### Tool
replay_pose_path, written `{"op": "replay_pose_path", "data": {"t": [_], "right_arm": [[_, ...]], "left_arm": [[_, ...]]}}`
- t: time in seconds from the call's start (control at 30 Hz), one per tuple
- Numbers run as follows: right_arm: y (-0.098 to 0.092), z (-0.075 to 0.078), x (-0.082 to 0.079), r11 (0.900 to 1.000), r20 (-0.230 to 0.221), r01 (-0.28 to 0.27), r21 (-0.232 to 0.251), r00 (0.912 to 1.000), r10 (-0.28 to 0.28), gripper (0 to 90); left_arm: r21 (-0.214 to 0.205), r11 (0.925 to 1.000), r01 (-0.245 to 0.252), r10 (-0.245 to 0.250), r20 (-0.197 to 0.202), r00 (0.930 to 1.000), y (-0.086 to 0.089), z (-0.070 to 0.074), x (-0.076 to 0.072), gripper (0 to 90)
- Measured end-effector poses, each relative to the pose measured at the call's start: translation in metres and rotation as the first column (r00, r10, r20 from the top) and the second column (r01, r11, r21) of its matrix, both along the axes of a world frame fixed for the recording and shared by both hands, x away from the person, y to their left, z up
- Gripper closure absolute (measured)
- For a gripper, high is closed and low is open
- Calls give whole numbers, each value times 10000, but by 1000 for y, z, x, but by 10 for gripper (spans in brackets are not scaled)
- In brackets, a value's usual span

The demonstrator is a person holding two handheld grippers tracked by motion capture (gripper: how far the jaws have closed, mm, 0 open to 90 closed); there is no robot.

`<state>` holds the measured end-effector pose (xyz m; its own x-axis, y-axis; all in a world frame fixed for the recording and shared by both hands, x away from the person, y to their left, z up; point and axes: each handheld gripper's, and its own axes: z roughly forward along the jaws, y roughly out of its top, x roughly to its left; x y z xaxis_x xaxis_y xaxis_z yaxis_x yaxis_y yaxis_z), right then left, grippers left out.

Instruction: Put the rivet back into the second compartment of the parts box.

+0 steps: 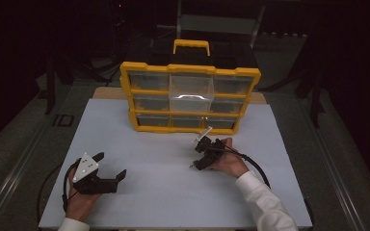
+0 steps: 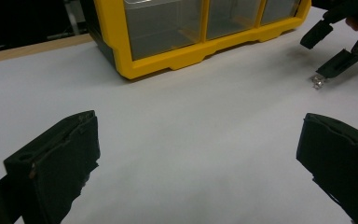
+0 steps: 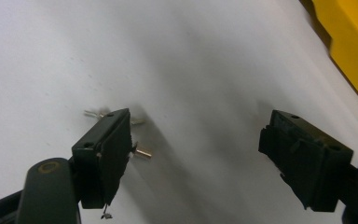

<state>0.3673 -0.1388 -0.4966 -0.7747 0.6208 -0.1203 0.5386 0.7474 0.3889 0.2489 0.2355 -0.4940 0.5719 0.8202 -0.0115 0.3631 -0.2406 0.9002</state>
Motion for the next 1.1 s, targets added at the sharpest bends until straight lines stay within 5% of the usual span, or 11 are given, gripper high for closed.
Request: {"op": "replay_pose_path", "data": {"t": [0.33,0.9,1.1], "right_arm": [[-3,4,3,9984,74,169,531,9998,-173,231],[-4,-3,0,9992,-529,323,253,9981,-309,268],[-6,-2,-1,9995,-601,300,130,9978,-291,348]], "left_arm": [[26,10000,8,-8,-23,10000,-1,0,0,2],[42,10000,49,-49,-52,10000,-1,-1,1,2],[25,10000,23,-23,-50,10000,-1,-1,1,2]]}}
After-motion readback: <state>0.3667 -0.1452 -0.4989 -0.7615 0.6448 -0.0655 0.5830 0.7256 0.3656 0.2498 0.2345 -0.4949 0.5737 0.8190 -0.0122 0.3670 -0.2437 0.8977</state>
